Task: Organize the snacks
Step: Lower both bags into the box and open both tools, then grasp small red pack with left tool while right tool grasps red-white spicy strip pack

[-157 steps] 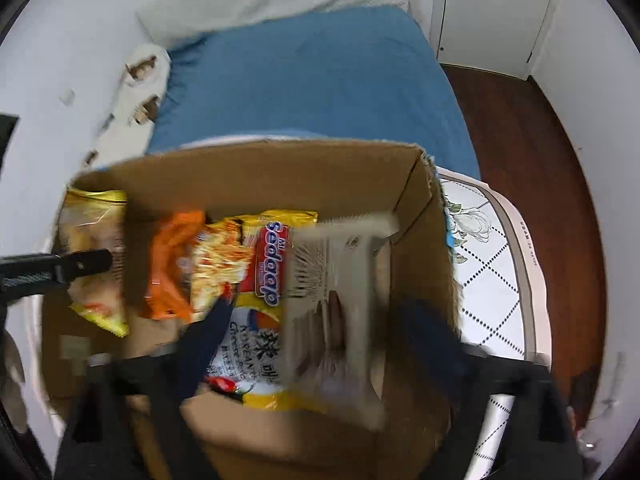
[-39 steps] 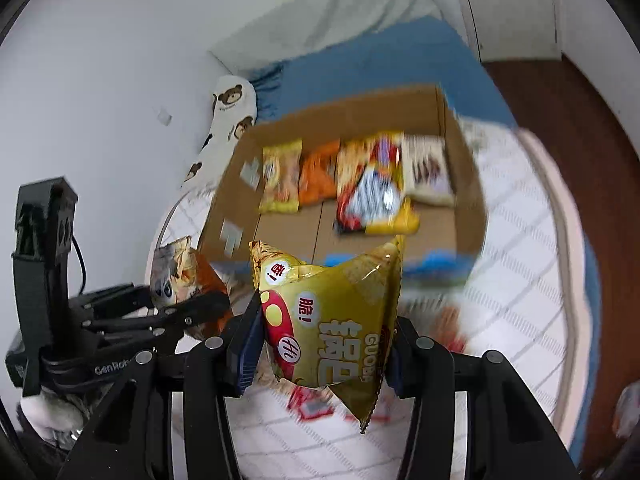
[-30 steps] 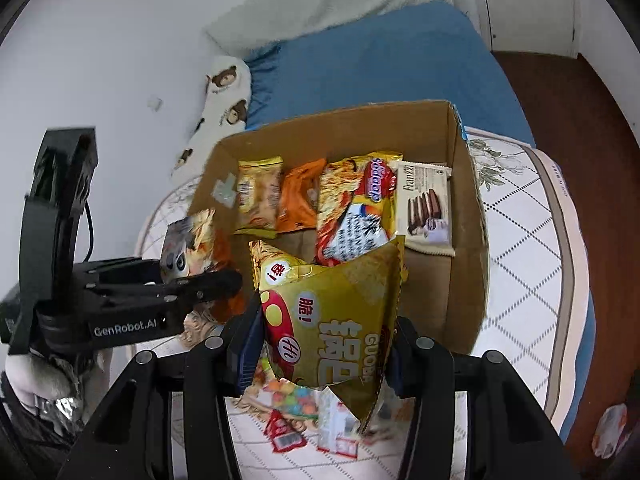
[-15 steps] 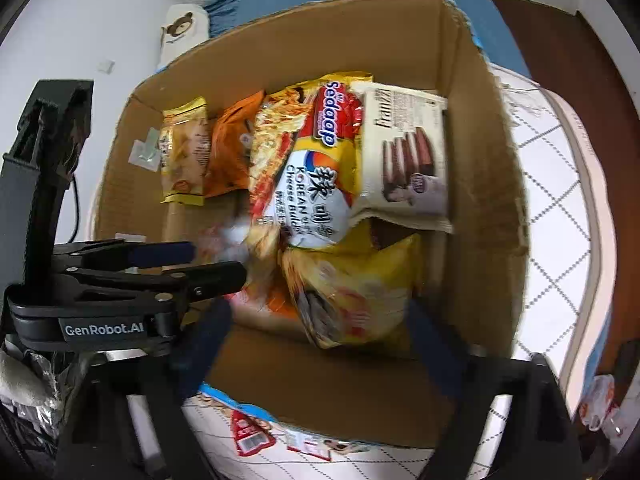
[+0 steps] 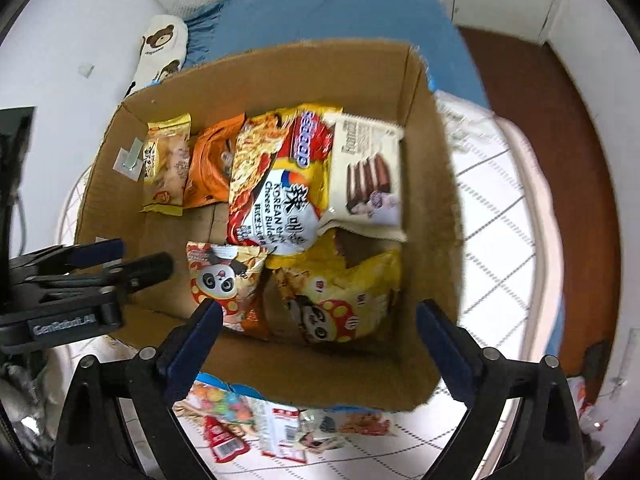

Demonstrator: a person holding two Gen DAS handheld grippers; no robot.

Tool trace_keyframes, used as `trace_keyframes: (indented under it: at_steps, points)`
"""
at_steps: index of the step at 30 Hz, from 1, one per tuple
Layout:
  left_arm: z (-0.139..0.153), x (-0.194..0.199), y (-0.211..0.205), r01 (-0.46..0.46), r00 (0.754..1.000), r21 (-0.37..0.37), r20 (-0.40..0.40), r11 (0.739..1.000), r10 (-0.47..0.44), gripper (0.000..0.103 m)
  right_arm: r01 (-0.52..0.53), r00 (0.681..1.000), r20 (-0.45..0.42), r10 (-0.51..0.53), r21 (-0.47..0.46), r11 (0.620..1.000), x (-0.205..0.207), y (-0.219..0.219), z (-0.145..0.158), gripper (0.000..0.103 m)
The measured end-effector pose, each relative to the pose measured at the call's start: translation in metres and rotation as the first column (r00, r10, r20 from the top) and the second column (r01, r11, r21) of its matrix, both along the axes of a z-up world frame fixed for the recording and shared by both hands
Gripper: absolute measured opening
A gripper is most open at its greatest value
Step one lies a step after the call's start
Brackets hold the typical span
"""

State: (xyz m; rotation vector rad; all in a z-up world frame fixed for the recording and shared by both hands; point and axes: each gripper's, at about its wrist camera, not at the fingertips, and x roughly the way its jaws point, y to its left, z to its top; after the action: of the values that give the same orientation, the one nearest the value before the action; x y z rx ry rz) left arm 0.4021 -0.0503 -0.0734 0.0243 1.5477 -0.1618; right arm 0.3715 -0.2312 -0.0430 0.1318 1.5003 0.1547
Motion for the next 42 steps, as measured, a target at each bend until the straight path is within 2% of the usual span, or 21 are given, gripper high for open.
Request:
trace_keyframes:
  at_steps: [3,7,13,22,29,31,34,36,39,40,41,42]
  points:
    - [0.016,-0.010,0.004,-0.011,0.998,0.013,0.063,1.000,0.010,0.077,0.025,0.999,0.037,-0.025,-0.008,1.000,-0.008,-0.003,0.011,0.099]
    - [0.042,-0.032,0.011,-0.027,0.986,0.038,0.164,0.999,0.020,0.077,0.044,0.994,0.106,-0.037,-0.065,0.997,-0.021,-0.003,0.028,0.099]
    - [0.079,-0.056,0.023,-0.039,0.966,0.056,0.259,0.998,0.023,0.077,0.065,0.982,0.184,-0.051,-0.075,0.995,-0.044,0.001,0.057,0.099]
    - [0.124,-0.097,0.023,-0.042,0.933,0.010,0.359,0.999,0.035,0.077,0.068,0.945,0.326,-0.032,-0.100,0.993,-0.080,0.022,0.112,0.099]
    - [0.147,-0.122,0.028,-0.056,0.913,-0.007,0.404,0.998,0.054,0.077,0.078,0.924,0.378,-0.050,-0.060,0.995,-0.110,0.027,0.143,0.099]
    - [0.144,-0.128,0.031,-0.062,0.916,-0.009,0.397,0.998,0.060,0.077,0.075,0.926,0.374,-0.052,-0.046,0.996,-0.121,0.027,0.145,0.099]
    - [0.127,-0.141,0.035,-0.073,0.933,0.009,0.355,0.997,0.065,0.077,0.065,0.940,0.337,-0.054,-0.021,0.998,-0.139,0.026,0.133,0.099]
    - [0.104,-0.151,0.038,-0.086,0.953,0.020,0.292,0.996,0.076,0.077,0.056,0.953,0.297,-0.055,0.004,0.998,-0.151,0.026,0.116,0.099]
    - [0.057,-0.167,0.036,-0.068,0.987,0.030,0.149,0.997,0.063,0.077,0.056,0.975,0.213,-0.064,0.042,0.998,-0.170,0.023,0.079,0.097]
    - [0.034,-0.174,0.033,-0.056,0.996,0.030,0.077,0.998,0.053,0.077,0.060,0.980,0.185,-0.071,0.063,0.996,-0.177,0.022,0.066,0.085]
    - [0.020,-0.179,0.032,-0.052,0.998,0.024,0.031,0.998,0.051,0.077,0.066,0.984,0.157,-0.077,0.077,0.995,-0.183,0.020,0.053,0.067]
    - [0.001,-0.186,0.030,-0.052,0.998,0.021,-0.025,0.998,0.053,0.077,0.069,0.989,0.127,-0.079,0.084,0.994,-0.188,0.018,0.041,0.063]
